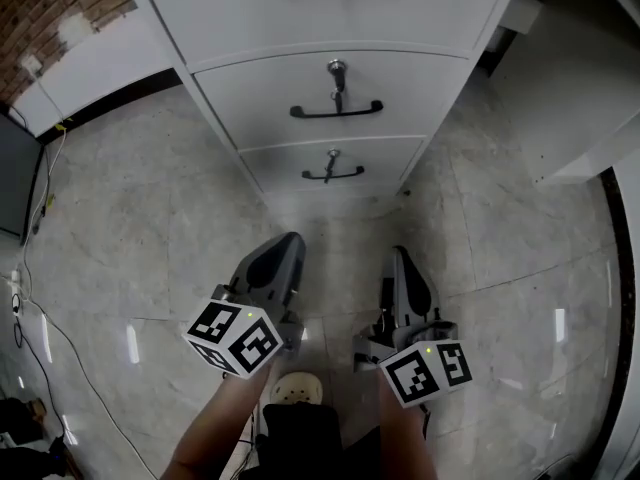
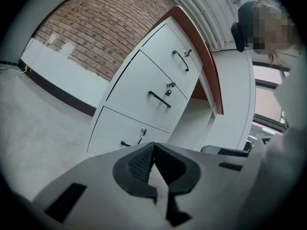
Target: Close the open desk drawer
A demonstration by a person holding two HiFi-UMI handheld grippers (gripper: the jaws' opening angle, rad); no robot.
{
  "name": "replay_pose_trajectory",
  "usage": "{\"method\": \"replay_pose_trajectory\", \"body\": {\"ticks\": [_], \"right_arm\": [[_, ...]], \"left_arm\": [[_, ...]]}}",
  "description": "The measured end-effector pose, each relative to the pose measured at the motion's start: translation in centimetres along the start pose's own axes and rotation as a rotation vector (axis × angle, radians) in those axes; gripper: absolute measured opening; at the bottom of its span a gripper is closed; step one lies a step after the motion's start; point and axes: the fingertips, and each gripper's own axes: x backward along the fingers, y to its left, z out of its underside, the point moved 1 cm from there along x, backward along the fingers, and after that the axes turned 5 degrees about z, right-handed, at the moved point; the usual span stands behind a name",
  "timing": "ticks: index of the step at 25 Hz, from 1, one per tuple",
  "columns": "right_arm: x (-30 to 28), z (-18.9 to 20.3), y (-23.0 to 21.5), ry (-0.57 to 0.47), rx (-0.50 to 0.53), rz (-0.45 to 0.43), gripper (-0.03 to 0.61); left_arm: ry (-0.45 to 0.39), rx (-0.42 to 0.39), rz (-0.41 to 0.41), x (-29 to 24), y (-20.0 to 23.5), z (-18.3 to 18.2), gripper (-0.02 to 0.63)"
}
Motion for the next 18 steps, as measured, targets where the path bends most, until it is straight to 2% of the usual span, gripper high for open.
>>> {"method": "replay_pose_trajectory", "body": {"ticks": [4, 9, 13, 16, 18], "right_arm": [[2.1, -1.7, 2.4, 0.014, -0.033, -0.009, 0.006], [3.1, -5.0, 4.6, 0.005, -0.073, 0.04, 0.006], [3.1, -7.6, 8.2, 0.017, 0.05, 0.037, 0.006], [3.9, -8.8, 9.8, 0.037, 0.063, 0.027, 0.006], [5.0, -9.1, 10.3, 0.048, 0.074, 0.068, 0.006]], "left_arm": [[-0.009, -0.008, -0.004, 1.7, -1.4, -2.1, 0.009], [0.024, -0.021, -0.009, 3.0, -3.5, -4.9, 0.009], [0.03, 0.011, -0.01, 4.4, -5.7, -8.2, 0.009], [0.043, 0.007, 0.005, 5.7, -7.9, -10.9, 0.009], [0.063, 0.007, 0.013, 6.7, -9.2, -12.5, 0.009]]}}
